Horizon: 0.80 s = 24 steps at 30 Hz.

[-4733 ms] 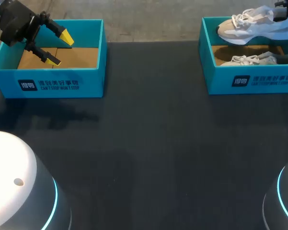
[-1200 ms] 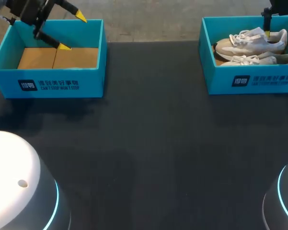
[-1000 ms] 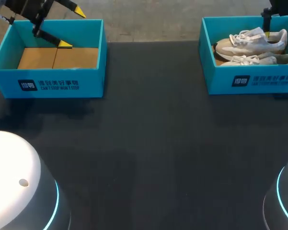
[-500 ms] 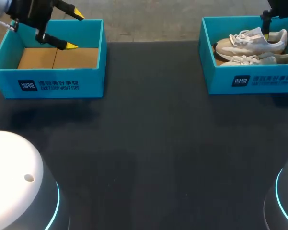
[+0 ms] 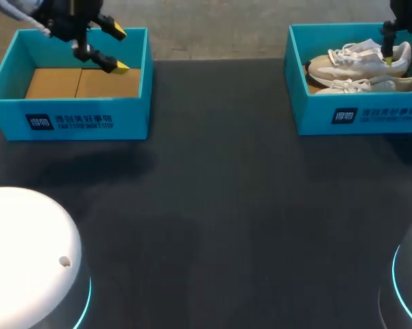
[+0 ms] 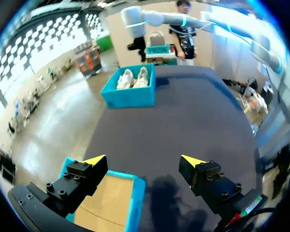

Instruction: Take the shoe out of the shoebox, open the shoe tongue, remove and reinsert the insole, then place the shoe into the shoebox

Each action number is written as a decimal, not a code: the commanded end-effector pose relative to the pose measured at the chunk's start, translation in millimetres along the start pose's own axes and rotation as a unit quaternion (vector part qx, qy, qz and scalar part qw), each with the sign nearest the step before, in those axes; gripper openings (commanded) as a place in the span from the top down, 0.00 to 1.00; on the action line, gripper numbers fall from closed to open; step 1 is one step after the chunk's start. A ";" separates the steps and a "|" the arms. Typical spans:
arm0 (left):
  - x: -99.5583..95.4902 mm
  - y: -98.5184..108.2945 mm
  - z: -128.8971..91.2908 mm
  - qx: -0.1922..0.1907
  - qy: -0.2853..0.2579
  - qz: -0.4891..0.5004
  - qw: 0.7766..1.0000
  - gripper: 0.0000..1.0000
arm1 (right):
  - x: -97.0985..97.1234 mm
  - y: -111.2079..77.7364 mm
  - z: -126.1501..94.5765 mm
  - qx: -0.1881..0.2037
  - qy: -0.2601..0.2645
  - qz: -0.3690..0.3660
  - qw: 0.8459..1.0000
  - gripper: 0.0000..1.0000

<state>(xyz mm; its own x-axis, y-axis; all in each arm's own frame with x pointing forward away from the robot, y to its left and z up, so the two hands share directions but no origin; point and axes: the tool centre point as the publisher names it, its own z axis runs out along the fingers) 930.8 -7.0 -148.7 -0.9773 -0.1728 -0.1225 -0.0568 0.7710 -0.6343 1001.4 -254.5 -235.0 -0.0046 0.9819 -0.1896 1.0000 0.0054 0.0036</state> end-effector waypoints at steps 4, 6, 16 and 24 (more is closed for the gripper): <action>-13.7 7.0 32.1 -0.152 -0.013 -0.586 0.796 0.00 | -2.8 -31.2 -2.5 -0.016 0.002 0.016 1.000 0.08; -11.5 4.8 34.4 -0.137 -0.026 -0.622 0.771 0.00 | -2.9 -36.7 -3.1 -0.013 0.005 0.021 1.000 0.08; -1.6 -6.9 40.0 -0.043 -0.120 -0.756 0.642 0.00 | 6.9 -53.3 -8.5 -0.019 0.019 0.011 1.000 0.00; 5.9 -14.7 49.0 -0.022 -0.136 -0.821 0.555 0.00 | 15.7 -60.1 -10.7 -0.023 0.028 0.004 0.999 0.00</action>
<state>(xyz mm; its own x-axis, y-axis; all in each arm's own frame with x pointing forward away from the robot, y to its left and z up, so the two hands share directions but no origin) 938.7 -43.4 -173.9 -0.6015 -0.7434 0.2924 -0.7731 0.4496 -0.4474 946.1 -238.0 -227.4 0.0002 0.9906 -0.1368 0.9993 0.0049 0.0375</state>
